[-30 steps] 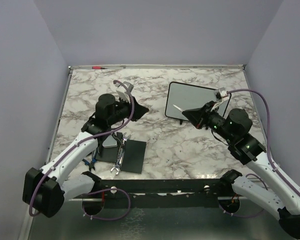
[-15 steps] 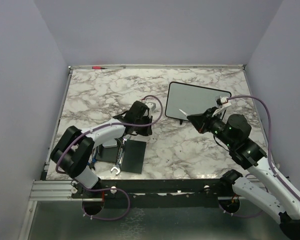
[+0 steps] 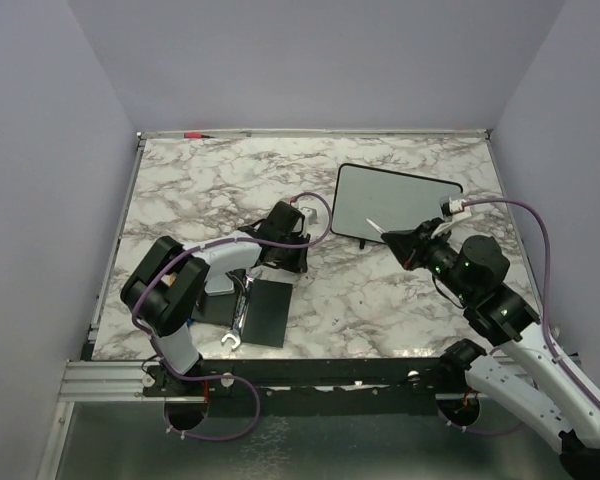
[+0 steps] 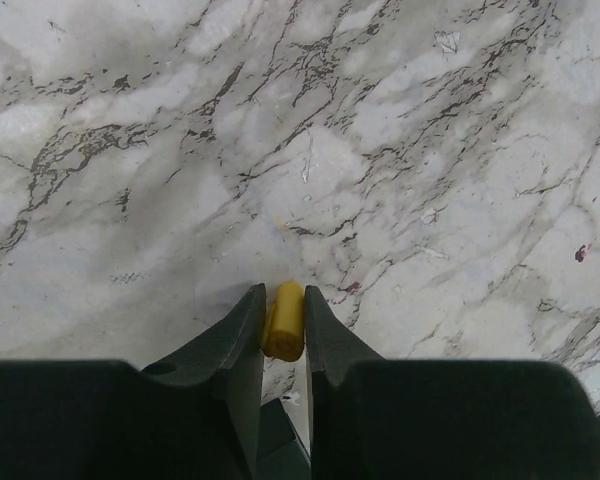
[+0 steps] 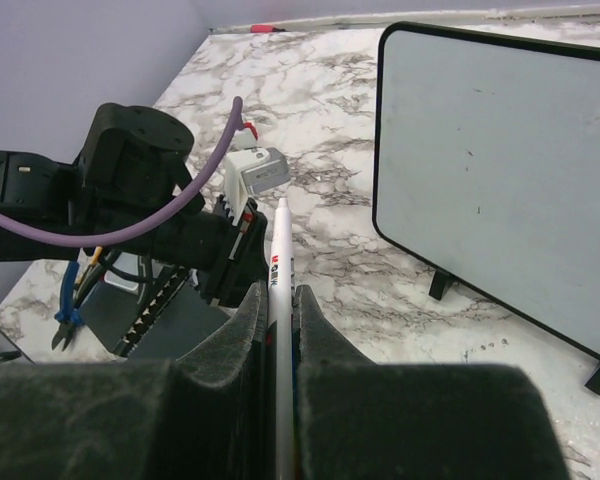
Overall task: Write a sentence on the whiteboard
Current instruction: Place the pen cap at the center of the board.
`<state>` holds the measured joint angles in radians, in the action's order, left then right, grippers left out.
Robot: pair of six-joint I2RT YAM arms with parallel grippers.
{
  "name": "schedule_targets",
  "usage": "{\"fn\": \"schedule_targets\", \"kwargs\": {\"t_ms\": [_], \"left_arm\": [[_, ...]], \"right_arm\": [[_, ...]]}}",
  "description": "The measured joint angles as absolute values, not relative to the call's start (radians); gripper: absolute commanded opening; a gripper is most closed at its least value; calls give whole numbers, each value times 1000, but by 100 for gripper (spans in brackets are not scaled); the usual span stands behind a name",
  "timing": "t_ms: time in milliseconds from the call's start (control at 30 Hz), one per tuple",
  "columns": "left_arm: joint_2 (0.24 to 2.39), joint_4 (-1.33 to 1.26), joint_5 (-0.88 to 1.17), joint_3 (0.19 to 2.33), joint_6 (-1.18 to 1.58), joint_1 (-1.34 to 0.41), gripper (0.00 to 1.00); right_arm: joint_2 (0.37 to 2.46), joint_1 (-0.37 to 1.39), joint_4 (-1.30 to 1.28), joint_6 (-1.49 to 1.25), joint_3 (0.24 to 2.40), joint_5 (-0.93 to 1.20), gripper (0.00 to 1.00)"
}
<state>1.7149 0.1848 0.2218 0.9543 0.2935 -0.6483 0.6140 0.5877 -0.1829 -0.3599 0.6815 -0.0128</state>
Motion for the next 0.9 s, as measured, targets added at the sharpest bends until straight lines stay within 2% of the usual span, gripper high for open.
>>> {"fn": "schedule_targets", "kwargs": {"t_ms": [367, 467, 567, 900], "left_arm": [[1700, 187, 219, 955, 274, -648, 75], [1670, 200, 203, 955, 267, -648, 86], [1618, 211, 178, 955, 256, -648, 89], [1457, 212, 206, 1055, 204, -625, 90]], "right_arm": [[612, 588, -205, -361, 681, -19, 0], [607, 588, -228, -361, 682, -20, 0], [601, 588, -258, -362, 690, -31, 0], [633, 588, -379, -383, 836, -57, 0]]}}
